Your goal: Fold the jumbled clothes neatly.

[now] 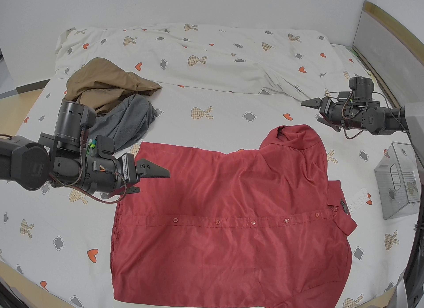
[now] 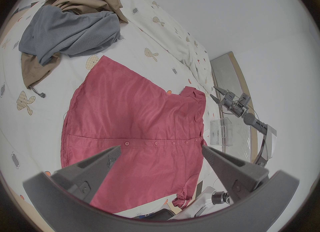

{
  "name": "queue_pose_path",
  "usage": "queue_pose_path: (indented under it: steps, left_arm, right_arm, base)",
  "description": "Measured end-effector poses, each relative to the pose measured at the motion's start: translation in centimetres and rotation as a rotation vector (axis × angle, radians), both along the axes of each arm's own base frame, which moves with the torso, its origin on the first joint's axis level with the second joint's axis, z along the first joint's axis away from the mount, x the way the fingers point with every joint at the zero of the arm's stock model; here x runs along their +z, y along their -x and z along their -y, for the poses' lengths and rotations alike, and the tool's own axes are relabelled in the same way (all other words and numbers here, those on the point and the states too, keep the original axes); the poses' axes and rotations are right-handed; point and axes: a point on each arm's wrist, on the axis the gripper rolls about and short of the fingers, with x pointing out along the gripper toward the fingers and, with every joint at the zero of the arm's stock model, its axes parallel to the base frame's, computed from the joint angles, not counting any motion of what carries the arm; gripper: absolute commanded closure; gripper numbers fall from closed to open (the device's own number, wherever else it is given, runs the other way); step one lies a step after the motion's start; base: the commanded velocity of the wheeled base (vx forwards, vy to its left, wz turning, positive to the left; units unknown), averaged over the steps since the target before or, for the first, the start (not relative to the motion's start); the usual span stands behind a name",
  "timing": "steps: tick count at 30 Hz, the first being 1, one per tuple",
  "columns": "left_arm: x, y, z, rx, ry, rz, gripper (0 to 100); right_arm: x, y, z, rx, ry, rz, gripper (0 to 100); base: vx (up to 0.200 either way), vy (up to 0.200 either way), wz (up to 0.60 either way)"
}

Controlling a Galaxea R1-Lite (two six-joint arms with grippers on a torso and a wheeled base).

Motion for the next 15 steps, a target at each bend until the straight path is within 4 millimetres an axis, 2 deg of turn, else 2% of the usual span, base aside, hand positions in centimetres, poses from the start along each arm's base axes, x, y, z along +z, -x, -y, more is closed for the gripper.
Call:
queue_pose_path:
  steps: [3,6,11,15]
  left_arm:
    - [0.1,0.0,0.0,0.0,0.001,0.001,0]
    - [0.1,0.1,0.0,0.001,0.002,0.002,0]
    - [0.3,0.2,-0.1,0.002,0.004,0.006,0]
    - [0.3,0.3,-0.1,0.002,0.004,0.006,0]
  right_arm:
    - [0.3,0.7,-0.8,0.099,-0.06,-0.021,0]
    - [-0.5,1.6,-1.1,0.168,-0.098,-0.077,0]
    - [-4.3,3.8,-1.2,0.215,-0.111,-0.265,0]
    - [-8.1,6.4,-0.7,0.285,-0.025,-0.372,0]
  base:
    - [0.0,0.0,0.0]
    - [0.0,0.0,0.0]
    - [0.0,0.0,0.0]
    - [0.0,0.0,0.0]
